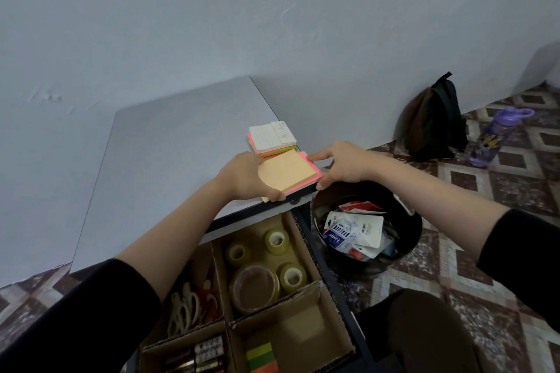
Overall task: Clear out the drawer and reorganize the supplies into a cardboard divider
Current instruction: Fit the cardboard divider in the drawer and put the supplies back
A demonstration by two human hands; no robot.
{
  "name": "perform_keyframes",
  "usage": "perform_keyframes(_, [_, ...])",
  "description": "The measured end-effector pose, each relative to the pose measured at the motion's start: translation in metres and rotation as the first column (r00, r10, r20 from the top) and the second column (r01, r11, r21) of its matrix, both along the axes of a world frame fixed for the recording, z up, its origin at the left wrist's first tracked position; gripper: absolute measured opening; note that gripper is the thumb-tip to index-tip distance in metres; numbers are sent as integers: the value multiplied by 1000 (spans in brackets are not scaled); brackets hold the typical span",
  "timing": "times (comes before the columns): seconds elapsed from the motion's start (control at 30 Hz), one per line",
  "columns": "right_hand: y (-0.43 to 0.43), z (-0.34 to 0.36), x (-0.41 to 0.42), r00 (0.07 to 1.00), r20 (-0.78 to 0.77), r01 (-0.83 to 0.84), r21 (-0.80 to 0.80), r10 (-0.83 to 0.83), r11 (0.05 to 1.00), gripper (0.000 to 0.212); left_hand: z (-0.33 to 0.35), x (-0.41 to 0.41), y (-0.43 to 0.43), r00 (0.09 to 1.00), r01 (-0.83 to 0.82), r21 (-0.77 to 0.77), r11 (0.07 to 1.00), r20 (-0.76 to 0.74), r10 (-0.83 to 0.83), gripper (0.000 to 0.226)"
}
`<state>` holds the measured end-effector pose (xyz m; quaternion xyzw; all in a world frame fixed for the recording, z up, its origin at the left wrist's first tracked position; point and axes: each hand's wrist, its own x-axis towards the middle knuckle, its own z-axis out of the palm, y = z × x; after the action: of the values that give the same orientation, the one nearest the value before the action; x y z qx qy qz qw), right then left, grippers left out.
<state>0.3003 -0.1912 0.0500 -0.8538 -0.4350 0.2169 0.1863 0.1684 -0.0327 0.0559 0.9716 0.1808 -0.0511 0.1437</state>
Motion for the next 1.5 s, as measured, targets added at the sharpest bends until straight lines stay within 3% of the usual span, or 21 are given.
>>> perform_keyframes(0.23, [-1,1,1,1000,3,-20,12,20,1000,83,1,7,-7,999,5,48,999,-37,-3,54])
perform_keyframes(0.37, [4,5,0,996,64,-58,-34,60,998,93,3,4,-4,998,-15,59,998,-55,18,61])
perform_keyframes(0.57, [20,8,-11,950,259,-146,-136,177,980,93,3,-17,6,994,-85,75,994,-63,90,64])
perform_keyframes(0.83, [29,6,-15,878,373,-240,-197,299,951,89,0,-25,5,997,-75,51,996,-29,76,64])
perform_keyframes(1.03, [24,2,-11,855,422,-220,-229,301,948,80,1,-25,9,997,-81,22,997,14,80,63])
perform_keyframes(1.23, [16,6,-7,883,391,-192,-204,259,960,73,0,-27,14,997,-71,11,997,32,70,63])
perform_keyframes(1.5, [28,5,-13,940,237,-231,-81,244,969,94,6,-31,19,997,-63,35,997,55,61,56])
